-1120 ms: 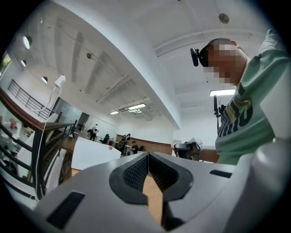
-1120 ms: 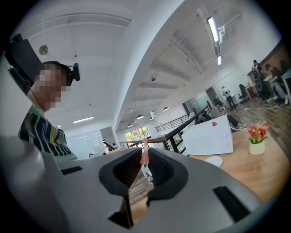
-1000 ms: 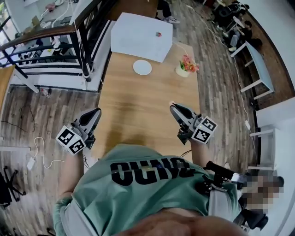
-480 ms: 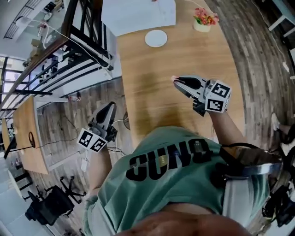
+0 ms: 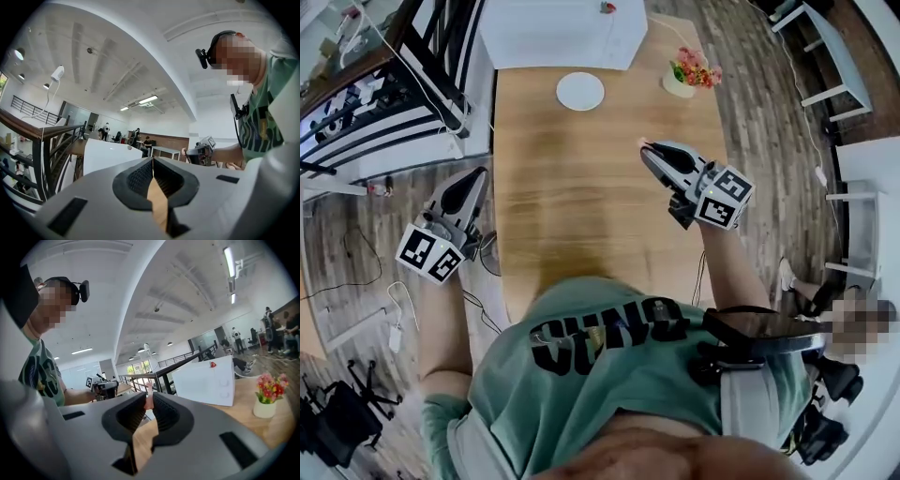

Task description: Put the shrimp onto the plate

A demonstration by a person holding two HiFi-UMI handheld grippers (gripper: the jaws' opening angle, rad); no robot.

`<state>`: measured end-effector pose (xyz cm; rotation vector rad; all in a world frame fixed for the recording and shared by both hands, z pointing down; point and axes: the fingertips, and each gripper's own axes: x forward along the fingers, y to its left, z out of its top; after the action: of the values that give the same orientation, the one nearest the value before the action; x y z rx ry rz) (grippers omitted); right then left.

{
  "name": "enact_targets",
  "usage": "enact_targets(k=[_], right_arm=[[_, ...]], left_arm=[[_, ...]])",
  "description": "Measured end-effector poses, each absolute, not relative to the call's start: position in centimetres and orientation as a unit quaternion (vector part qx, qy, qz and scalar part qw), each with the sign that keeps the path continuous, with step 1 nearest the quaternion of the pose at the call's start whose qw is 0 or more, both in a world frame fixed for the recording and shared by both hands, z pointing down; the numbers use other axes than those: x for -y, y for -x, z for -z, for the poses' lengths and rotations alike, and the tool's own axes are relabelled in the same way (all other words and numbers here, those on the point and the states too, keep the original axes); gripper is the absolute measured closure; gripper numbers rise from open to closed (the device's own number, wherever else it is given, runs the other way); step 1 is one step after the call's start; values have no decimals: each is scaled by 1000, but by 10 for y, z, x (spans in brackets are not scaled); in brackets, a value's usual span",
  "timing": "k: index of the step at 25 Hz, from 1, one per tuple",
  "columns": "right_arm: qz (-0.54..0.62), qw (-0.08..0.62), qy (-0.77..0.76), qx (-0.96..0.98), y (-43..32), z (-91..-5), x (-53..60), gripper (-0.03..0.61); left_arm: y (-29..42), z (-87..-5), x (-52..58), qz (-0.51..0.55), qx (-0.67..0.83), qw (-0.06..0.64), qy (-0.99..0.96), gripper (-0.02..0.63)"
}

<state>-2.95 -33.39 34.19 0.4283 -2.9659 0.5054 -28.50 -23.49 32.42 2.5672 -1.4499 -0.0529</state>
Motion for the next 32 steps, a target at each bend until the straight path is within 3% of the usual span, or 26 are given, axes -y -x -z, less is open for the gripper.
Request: enact_targets(k=[13,32], right_arm=[[-158,39,-150,975,57,-367,422,528],[-132,63,-131,981,129,-479,545,528]], left_arm=[[291,-362,326,4,471,118,-874,603],[317,-504,454,-9,449,171,-877,603]])
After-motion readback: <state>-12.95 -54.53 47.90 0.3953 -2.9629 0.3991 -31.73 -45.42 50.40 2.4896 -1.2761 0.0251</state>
